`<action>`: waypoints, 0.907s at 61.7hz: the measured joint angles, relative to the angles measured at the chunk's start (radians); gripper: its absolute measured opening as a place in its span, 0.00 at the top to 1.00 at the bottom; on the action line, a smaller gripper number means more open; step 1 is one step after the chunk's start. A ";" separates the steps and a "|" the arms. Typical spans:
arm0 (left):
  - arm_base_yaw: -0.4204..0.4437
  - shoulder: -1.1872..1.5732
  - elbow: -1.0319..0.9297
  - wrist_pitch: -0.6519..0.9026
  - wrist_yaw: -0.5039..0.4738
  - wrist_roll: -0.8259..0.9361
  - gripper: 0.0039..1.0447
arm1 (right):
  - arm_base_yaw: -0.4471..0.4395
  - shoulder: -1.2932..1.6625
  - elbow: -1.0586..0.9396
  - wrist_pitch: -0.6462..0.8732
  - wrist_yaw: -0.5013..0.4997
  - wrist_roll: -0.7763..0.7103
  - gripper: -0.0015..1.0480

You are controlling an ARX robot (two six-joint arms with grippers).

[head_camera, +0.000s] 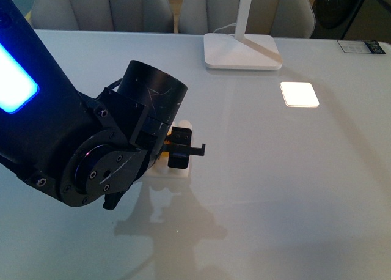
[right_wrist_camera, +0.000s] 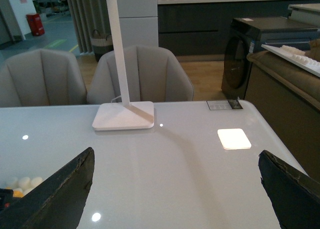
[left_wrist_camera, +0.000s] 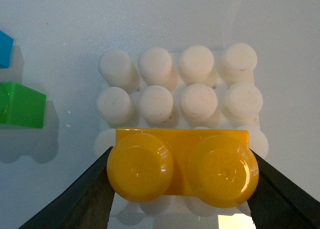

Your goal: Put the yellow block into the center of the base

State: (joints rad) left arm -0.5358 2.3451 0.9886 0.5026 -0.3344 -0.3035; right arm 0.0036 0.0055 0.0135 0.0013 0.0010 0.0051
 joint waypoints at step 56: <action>-0.011 0.019 0.049 -0.076 -0.016 -0.034 0.39 | 0.000 0.000 0.000 0.000 0.000 0.000 0.08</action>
State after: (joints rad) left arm -0.5465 2.3642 1.0378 0.4267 -0.3508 -0.3378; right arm 0.0032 0.0055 0.0135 0.0013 0.0010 0.0051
